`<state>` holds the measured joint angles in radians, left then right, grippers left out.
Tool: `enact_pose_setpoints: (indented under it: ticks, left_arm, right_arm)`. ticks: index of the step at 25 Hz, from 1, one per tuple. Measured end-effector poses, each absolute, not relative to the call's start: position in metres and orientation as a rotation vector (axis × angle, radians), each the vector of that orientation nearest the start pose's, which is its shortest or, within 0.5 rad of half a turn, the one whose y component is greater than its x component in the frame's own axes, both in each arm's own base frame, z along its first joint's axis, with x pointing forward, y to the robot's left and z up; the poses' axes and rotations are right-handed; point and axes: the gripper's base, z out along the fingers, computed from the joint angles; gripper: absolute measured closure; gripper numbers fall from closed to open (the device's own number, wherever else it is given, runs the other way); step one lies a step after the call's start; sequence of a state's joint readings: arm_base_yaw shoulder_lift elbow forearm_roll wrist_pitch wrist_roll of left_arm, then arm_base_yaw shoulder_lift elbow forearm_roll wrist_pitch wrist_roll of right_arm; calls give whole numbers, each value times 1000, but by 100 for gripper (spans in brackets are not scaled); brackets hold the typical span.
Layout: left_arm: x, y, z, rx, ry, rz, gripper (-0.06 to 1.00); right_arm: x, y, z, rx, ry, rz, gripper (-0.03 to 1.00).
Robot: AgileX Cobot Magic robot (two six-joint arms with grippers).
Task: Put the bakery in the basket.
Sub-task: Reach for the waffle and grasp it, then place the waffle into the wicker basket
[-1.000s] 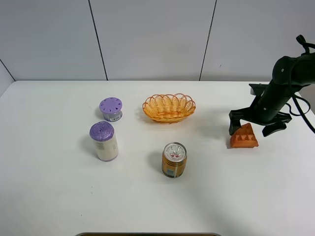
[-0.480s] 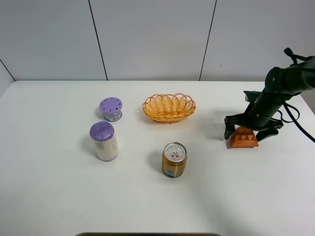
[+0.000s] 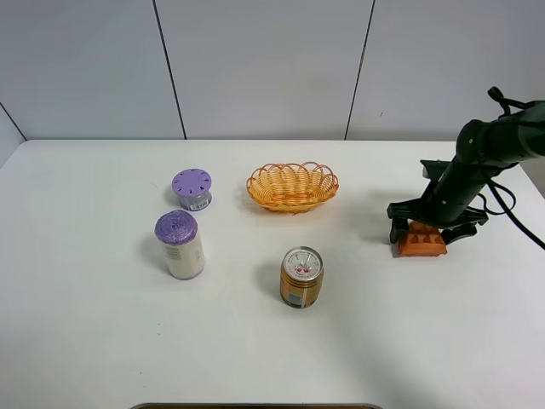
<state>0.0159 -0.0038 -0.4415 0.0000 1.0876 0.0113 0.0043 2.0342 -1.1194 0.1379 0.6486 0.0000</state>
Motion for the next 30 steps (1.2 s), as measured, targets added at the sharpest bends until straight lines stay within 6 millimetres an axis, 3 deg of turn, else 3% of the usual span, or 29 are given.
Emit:
enact_pose_setpoints:
  ticks: [7,30]
  left_arm:
    - [0,0,259,-5,2126,16,-5]
    - [0,0,259,-5,2126,16,-5]
  right_arm:
    - [355,9,98,155,3043,135,28]
    - [361,9,98,156,2986,128,29]
